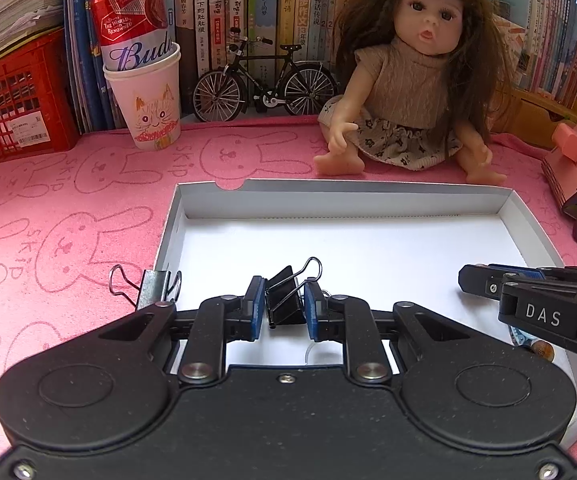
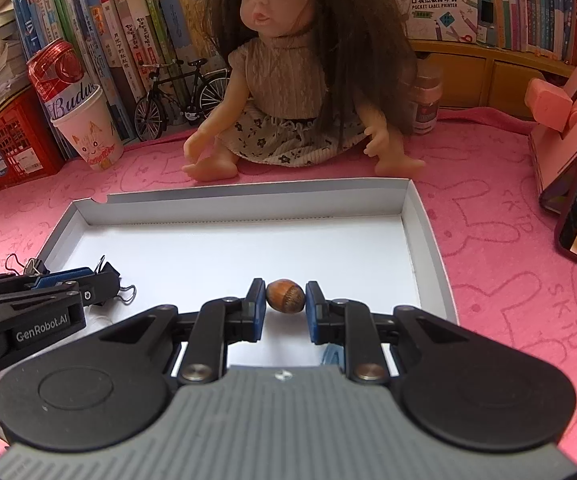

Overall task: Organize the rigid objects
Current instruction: 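Open both tools to drop the binder clip, marker and nut into the box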

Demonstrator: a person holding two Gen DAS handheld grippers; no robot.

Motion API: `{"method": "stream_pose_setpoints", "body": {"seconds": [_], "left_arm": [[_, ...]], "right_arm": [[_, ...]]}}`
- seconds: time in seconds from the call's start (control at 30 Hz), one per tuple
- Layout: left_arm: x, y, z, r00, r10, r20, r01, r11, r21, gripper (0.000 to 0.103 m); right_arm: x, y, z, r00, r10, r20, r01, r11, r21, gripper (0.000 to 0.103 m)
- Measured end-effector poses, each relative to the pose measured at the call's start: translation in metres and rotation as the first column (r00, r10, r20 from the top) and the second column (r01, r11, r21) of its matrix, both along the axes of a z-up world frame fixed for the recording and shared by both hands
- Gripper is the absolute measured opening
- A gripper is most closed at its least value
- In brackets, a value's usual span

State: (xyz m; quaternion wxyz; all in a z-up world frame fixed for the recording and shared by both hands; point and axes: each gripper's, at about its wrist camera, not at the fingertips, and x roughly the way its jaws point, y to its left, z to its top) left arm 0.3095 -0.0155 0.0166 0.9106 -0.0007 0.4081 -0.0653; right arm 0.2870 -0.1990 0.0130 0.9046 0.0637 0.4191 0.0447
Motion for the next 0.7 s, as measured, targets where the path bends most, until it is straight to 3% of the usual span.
{"method": "stream_pose_setpoints", "body": {"seconds": [0.7], "left_arm": [[-0.0065, -0.0014, -0.0038, 1.000, 0.000, 0.024, 0.000, 1.000, 0.000, 0.023]], "right_arm": [[-0.0027, 0.0001, -0.0024, 1.000, -0.002, 0.012, 0.002, 1.000, 0.001, 0.029]]}}
